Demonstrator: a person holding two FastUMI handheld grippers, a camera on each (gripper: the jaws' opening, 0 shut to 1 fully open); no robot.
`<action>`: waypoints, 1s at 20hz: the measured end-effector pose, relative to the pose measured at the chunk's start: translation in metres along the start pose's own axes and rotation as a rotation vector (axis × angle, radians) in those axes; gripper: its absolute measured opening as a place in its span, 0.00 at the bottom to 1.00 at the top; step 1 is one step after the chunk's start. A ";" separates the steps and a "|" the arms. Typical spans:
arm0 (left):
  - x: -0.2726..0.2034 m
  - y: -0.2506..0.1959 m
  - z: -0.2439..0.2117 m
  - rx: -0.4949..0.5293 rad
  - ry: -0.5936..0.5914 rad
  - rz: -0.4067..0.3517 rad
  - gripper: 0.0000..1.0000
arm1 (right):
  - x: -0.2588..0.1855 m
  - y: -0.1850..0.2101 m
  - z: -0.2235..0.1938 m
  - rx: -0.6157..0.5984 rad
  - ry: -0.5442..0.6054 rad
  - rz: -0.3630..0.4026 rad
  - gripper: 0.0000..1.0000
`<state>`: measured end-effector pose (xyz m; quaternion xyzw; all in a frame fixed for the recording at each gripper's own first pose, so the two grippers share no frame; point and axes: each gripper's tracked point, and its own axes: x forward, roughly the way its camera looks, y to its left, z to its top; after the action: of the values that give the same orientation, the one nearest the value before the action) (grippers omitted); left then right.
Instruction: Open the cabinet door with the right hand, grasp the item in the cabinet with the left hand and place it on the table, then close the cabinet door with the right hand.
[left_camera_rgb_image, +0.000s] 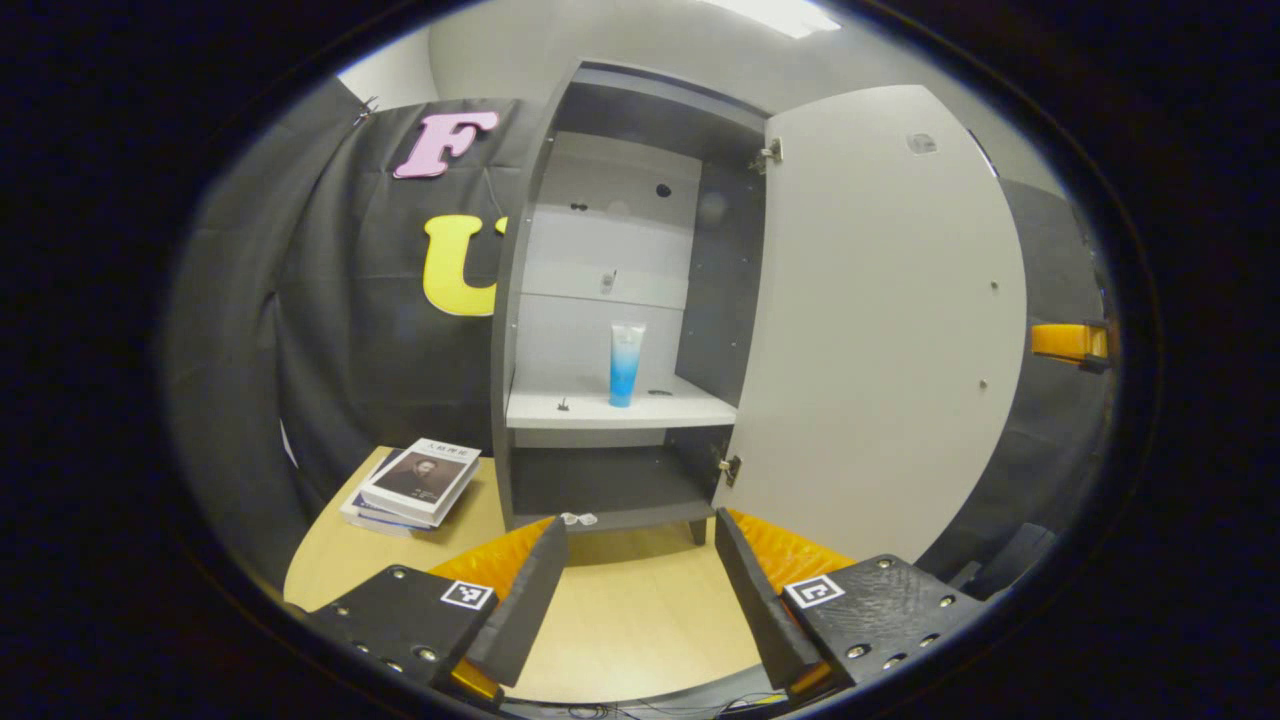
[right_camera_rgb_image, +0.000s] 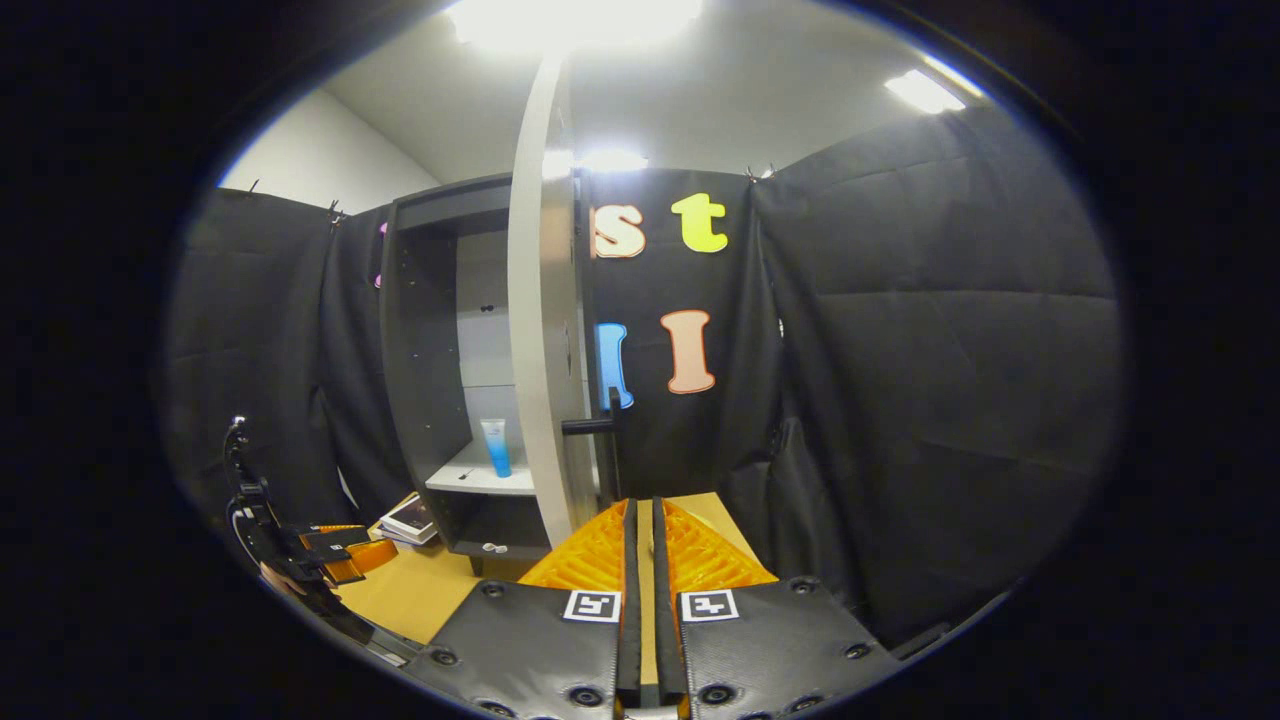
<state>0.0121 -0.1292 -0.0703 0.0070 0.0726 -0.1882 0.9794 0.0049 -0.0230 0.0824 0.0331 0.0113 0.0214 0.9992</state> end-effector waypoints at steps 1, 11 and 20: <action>0.003 0.004 0.004 0.001 -0.011 0.000 0.89 | -0.001 -0.005 0.005 0.010 -0.013 -0.017 0.08; 0.066 0.037 0.046 0.049 -0.061 0.073 0.90 | 0.069 -0.078 0.013 0.093 -0.017 -0.163 0.08; 0.160 0.032 0.095 0.060 -0.113 0.116 0.89 | 0.144 -0.135 0.010 0.126 -0.043 -0.253 0.25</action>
<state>0.1843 -0.1619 -0.0002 0.0296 0.0111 -0.1334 0.9906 0.1546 -0.1520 0.0807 0.0947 -0.0049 -0.1061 0.9898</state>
